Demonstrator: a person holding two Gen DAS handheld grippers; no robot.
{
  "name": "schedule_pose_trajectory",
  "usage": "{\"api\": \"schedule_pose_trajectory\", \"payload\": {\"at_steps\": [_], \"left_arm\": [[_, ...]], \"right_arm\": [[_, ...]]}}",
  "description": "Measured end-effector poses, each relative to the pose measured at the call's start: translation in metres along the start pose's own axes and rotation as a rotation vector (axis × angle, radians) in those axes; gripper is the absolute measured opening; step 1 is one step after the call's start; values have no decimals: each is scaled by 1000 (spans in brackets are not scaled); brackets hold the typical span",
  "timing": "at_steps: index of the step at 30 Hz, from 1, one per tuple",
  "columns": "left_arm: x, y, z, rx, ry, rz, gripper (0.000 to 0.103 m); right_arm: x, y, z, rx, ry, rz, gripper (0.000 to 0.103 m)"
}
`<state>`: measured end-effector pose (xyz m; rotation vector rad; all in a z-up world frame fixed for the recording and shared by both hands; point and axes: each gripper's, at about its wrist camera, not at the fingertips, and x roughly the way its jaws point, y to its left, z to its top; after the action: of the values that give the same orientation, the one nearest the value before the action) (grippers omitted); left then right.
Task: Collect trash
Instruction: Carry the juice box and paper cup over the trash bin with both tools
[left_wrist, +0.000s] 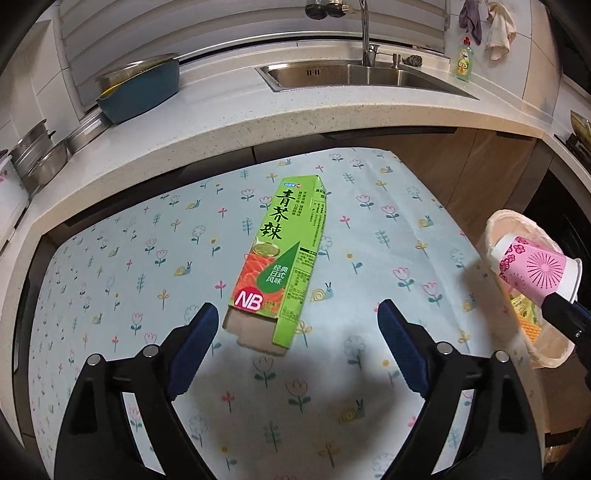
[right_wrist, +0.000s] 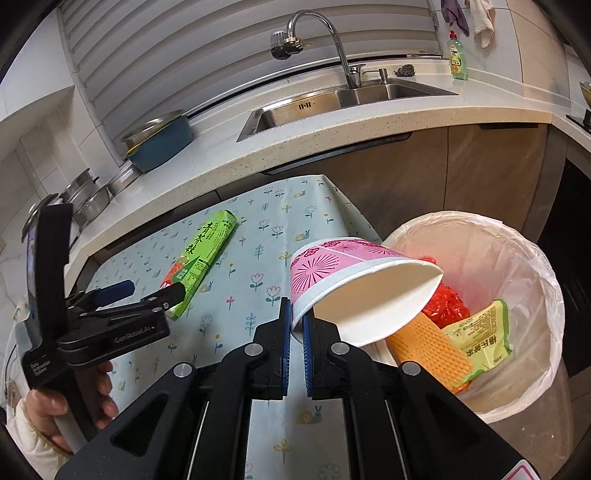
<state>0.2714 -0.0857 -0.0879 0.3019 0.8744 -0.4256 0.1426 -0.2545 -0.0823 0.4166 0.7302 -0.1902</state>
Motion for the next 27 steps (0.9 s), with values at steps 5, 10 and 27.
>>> {"api": "schedule_pose_trajectory", "payload": {"at_steps": [5,10,27], "left_arm": [[33,7,8,6,33,-27,84],[48,8,12,7,42,-33,69],[-10,-37,5,18,-5,-98,50]], "right_arm": [[20,15,10,-20,-3,3,6],[34,23,15,-22,3,6,6],[2,21,16,-17,-26,20,6]]}}
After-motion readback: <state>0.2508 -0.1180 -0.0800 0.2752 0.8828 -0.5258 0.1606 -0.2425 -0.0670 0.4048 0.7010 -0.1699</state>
